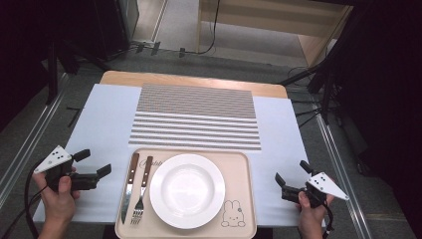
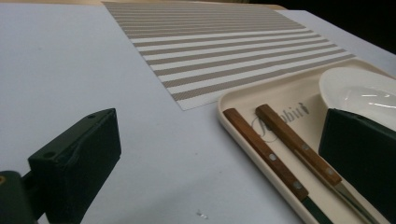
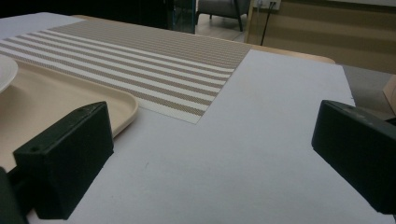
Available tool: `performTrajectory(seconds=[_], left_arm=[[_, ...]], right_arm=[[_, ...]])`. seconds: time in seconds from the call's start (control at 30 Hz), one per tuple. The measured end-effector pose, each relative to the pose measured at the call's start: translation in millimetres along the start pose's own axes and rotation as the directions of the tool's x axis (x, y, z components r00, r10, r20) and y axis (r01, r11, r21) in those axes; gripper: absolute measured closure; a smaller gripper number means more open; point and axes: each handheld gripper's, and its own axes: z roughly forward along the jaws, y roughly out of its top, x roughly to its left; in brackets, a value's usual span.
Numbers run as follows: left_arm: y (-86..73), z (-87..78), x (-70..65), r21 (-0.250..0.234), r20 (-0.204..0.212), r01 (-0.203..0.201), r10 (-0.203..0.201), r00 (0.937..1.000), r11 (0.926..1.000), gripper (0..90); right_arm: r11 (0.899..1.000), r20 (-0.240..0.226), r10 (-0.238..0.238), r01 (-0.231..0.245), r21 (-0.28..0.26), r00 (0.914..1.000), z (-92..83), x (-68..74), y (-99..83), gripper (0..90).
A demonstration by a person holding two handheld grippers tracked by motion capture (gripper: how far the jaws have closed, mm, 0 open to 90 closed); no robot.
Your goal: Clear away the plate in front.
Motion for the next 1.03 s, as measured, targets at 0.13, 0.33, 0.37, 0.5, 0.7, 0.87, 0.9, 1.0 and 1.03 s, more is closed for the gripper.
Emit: performTrajectory(seconds=[0.13, 0.33, 0.37, 0.5, 0.7, 0.87, 0.9, 1.0, 1.03], left_arm=[[-1.7, -7.1, 3.9, -0.006, -0.025, -0.010, 0.010, 0.9996, 0.9999, 0.0], [-6.4, -12.5, 9.8, -0.014, -0.046, 0.005, -0.006, 0.9989, 0.9999, 0.0], [-6.8, -12.2, 9.7, -0.008, -0.048, 0.000, 0.000, 0.9989, 1.0000, 0.0], [-8.1, -8.7, 7.7, 0.005, -0.046, -0.016, 0.016, 0.9988, 0.9999, 0.0], [-10.2, -6.7, 7.1, 0.011, -0.053, -0.007, 0.008, 0.9986, 0.9999, 0.0], [-10.8, -6.3, 5.1, 0.015, -0.051, -0.012, 0.013, 0.9986, 0.9998, 0.0], [-11.1, -5.8, 5.1, 0.014, -0.055, -0.009, 0.009, 0.9985, 0.9999, 0.0], [-11.2, -5.4, 5.4, 0.012, -0.058, -0.003, 0.003, 0.9983, 0.9999, 0.0], [-11.3, -5.3, 5.3, 0.014, -0.057, -0.003, 0.003, 0.9984, 0.9999, 0.0]], right_arm=[[1.000, -0.001, -0.003, 0.003, -0.001, 1.0000, 0.4, -0.1, 0.0, 0.0], [1.000, -0.002, 0.001, -0.001, -0.002, 1.0000, 0.6, -0.3, 0.2, 0.0], [1.000, -0.002, 0.001, -0.001, -0.002, 1.0000, 0.6, -0.3, 0.2, 0.0], [1.000, -0.001, 0.007, -0.007, 0.000, 1.0000, 0.1, -0.7, -0.3, 0.0], [1.000, -0.003, 0.009, -0.009, -0.001, 1.0000, 0.0, -1.2, -0.1, 0.0], [1.000, 0.000, 0.012, -0.012, 0.001, 0.9999, 0.7, -1.5, -0.1, 0.0], [1.000, 0.003, 0.016, -0.016, 0.000, 0.9999, 0.9, -1.5, 0.1, 0.0], [0.999, 0.012, 0.034, -0.034, 0.002, 0.9993, 0.4, -2.8, 0.0, 0.0], [0.999, 0.014, 0.039, -0.039, 0.002, 0.9991, 0.5, -3.6, -0.1, 0.0]])
